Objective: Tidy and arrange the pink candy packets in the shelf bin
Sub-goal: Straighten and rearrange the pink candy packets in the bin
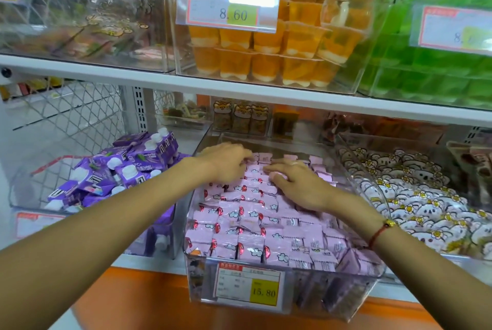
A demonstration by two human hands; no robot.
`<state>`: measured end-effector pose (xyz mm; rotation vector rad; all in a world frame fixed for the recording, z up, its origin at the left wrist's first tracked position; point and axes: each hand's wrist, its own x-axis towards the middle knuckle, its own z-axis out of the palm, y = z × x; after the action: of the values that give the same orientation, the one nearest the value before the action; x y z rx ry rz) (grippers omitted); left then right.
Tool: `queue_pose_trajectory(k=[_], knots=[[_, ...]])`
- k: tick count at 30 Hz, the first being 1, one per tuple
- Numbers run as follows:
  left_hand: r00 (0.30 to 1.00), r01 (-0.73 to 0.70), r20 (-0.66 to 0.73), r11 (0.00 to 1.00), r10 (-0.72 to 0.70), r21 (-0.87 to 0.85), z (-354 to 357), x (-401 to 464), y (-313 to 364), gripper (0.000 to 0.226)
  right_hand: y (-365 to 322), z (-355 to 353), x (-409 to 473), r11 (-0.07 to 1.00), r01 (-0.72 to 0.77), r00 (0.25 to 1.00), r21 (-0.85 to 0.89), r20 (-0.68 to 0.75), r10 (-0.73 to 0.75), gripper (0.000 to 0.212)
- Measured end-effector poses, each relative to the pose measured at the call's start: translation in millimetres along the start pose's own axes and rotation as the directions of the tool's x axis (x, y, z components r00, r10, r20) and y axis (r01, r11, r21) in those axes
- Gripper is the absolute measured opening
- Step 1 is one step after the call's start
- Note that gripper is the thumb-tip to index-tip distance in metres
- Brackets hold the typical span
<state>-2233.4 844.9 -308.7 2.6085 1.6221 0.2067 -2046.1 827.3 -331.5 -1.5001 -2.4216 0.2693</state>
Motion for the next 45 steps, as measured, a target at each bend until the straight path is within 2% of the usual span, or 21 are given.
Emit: queue_pose_trajectory(k=[3,6,12,17,22,24,26,29,32,35,39,41,43,45], knots=[[0.997,0.03,-0.066,0.998,-0.033,-0.057,-2.7,15.3,3.2,0.036,0.0,4.3,-19.0,0.995,-0.035,0.994,-0.089,-0.104,0.026,0.044],[0.996,0.059,-0.067,0.996,-0.064,-0.068,3.1,32.0,6.0,0.032,-1.2,12.7,-30.8,0.992,-0.076,0.997,-0.096,-0.035,0.073,0.05],[0.996,0.086,-0.02,0.993,-0.087,-0.078,18.6,47.5,7.9,0.029,-1.7,17.5,-30.9,0.989,-0.101,0.993,-0.108,-0.072,0.093,0.048],[0.99,0.096,-0.106,0.994,-0.09,0.052,18.9,50.6,14.9,0.028,-0.6,18.5,-29.8,0.989,-0.105,0.993,-0.109,-0.071,0.097,0.048],[0.981,0.12,-0.163,0.989,-0.105,0.085,20.3,52.2,17.4,0.027,-0.3,18.8,-30.1,0.99,-0.104,0.993,-0.099,-0.064,0.098,0.048],[0.975,0.118,-0.193,0.993,-0.11,0.029,16.5,52.3,16.0,0.022,-0.1,18.7,-30.3,0.99,-0.103,0.993,-0.098,-0.06,0.097,0.048],[0.958,0.129,-0.234,0.978,-0.166,-0.166,10.7,50.5,13.7,0.018,0.4,19.0,-30.4,0.99,-0.1,0.994,-0.096,-0.053,0.096,0.048],[0.911,0.087,-0.33,0.899,-0.246,-0.429,4.0,42.5,15.0,0.019,1.4,19.4,-30.3,0.988,-0.102,0.995,-0.115,-0.031,0.099,0.049],[0.811,-0.007,-0.466,0.791,-0.354,-0.612,-0.6,26.3,24.9,0.019,1.0,19.5,-29.9,0.983,-0.109,0.994,-0.146,-0.016,0.108,0.05],[0.726,-0.077,-0.471,0.621,-0.501,-0.78,-8.0,1.3,33.7,0.018,0.5,15.9,-31.3,0.991,-0.088,0.996,-0.103,-0.039,0.084,0.05],[0.7,-0.25,-0.42,0.354,-0.577,-0.902,-11.8,-45.6,42.3,0.017,-3.7,3.7,-34.8,0.977,-0.08,0.989,0.197,-0.106,0.103,0.058],[0.687,-0.295,-0.39,0.254,-0.613,-0.921,-10.2,-62.6,44.8,0.017,-11.7,-3.4,-38.3,0.948,-0.038,0.968,0.315,-0.225,0.113,0.069],[0.688,-0.294,-0.339,0.18,-0.642,-0.939,-8.3,-71.6,46.7,0.019,-26.6,-11.1,-43.6,0.935,0.091,0.932,0.342,-0.361,0.041,0.079],[0.723,-0.271,-0.27,0.098,-0.636,-0.958,-6.6,-75.5,50.4,0.023,-39.3,-16.5,-46.6,0.925,0.251,0.887,0.287,-0.45,-0.101,0.076]])
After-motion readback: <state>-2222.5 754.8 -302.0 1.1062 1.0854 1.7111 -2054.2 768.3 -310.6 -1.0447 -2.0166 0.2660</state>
